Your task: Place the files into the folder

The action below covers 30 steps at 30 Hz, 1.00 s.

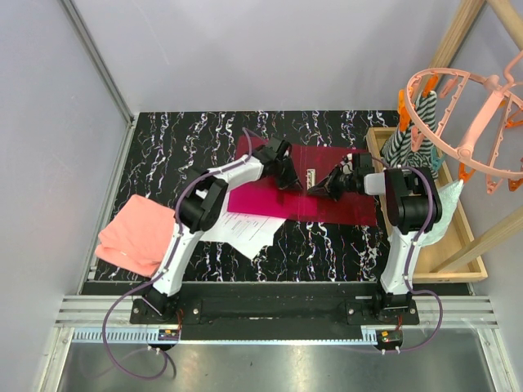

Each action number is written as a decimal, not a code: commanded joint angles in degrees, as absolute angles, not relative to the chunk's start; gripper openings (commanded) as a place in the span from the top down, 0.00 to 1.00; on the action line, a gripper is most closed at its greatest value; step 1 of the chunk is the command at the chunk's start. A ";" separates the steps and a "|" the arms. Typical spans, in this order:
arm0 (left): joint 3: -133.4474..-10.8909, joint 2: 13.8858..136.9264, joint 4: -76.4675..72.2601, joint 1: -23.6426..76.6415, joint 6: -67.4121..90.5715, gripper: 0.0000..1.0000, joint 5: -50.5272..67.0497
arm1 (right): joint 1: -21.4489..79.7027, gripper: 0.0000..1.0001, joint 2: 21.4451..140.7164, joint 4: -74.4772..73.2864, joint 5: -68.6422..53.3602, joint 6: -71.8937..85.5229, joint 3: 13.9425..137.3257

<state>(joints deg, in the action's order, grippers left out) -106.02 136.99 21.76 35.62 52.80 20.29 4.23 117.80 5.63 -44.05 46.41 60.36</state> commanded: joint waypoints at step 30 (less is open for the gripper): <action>-98.26 134.03 31.37 37.00 49.22 1.00 12.30 | 9.76 1.00 113.73 -13.27 -17.15 41.05 54.14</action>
<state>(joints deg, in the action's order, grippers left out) -98.54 131.09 23.88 37.23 49.67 16.88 10.15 111.87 0.08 -32.21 46.48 57.39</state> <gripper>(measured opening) 0.012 0.009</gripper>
